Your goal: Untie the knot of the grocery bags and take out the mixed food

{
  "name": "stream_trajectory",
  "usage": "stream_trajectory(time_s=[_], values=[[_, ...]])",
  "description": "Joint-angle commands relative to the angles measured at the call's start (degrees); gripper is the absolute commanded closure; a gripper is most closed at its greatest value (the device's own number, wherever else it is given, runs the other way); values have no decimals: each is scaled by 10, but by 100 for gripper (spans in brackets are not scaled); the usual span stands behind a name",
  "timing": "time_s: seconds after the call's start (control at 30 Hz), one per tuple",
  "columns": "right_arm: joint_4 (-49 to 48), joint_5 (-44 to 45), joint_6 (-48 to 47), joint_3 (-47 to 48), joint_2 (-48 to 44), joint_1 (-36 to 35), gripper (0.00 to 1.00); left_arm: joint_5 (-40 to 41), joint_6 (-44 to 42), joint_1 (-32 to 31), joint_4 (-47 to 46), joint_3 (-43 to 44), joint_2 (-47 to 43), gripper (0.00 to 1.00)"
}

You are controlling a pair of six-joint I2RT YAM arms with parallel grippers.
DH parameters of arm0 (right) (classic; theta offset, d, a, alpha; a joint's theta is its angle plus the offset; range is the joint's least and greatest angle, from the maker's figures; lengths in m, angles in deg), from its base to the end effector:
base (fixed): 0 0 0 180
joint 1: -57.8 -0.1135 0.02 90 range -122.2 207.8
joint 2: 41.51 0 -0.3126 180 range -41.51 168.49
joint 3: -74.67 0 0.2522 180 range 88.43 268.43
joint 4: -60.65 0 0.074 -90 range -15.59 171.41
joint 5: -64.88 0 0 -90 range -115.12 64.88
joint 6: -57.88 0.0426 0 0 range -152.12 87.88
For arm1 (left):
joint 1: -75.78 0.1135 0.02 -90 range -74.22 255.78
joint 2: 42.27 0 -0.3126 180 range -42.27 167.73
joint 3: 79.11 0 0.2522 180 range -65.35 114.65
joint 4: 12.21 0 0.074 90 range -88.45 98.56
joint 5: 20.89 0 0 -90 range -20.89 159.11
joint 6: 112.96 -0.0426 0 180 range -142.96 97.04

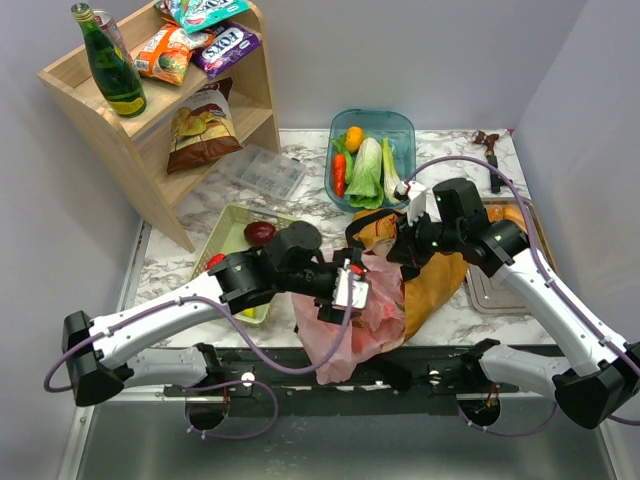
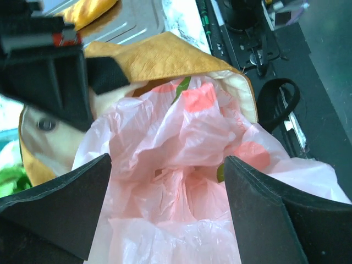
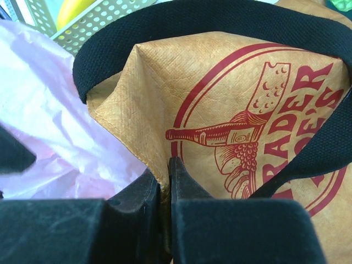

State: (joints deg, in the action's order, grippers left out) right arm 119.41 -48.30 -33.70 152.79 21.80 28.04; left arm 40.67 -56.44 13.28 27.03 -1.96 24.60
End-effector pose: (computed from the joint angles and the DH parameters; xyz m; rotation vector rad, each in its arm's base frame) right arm 0.1695 0.1163 0.3787 -0.8362 2.2186 0.7142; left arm 0.0942 -0.2248 0.3920 1.7616 1.1666 -0.8213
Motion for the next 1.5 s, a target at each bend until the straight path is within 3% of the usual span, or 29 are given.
stream_trajectory(time_s=[0.0, 0.13, 0.23, 0.3, 0.37, 0.47, 0.57, 0.77, 0.9, 1.07, 1.17, 1.27, 1.33, 1.43, 1.47], values=[[-9, 19, -12, -6, -7, 1, 99, -60, 108, 47, -133, -74, -90, 13], [-5, 20, -12, -4, -10, 1, 99, 52, 173, 128, -8, -25, -134, 9], [-6, 19, -14, -6, -13, 1, 99, 99, 178, 210, 62, -55, -188, 9], [-8, 17, -13, -7, -12, 1, 99, 114, 157, 231, 71, -107, -236, 2], [-11, 15, -13, -6, -10, 2, 99, 73, 142, 232, 101, -143, -260, 3], [-11, 8, -12, -1, -7, 1, 99, -23, 124, 225, 112, -193, -271, 24], [-6, 1, -12, 6, -5, 2, 99, 15, 130, 153, 43, -220, -248, 41], [5, -21, -17, 30, 7, 1, 99, 56, 134, 23, -132, -180, -127, 80], [11, -30, -21, 49, 15, 1, 99, 111, 127, -19, -205, -120, 3, 90], [30, -45, -31, 74, 14, 1, 99, 228, 113, -14, -251, -80, 148, 96], [47, -57, -35, 86, 10, 1, 99, 253, 106, 10, -285, -85, 191, 95], [58, -59, -34, 97, 4, 1, 99, 279, 82, 20, -299, -86, 220, 87], [55, -51, -27, 97, -1, 1, 99, 280, 65, 21, -293, -88, 218, 73], [51, -35, -26, 85, -2, 1, 99, 259, 53, 18, -278, -116, 158, 39], [47, -24, -25, 81, -2, 1, 99, 246, 63, 20, -259, -119, 131, 33]])
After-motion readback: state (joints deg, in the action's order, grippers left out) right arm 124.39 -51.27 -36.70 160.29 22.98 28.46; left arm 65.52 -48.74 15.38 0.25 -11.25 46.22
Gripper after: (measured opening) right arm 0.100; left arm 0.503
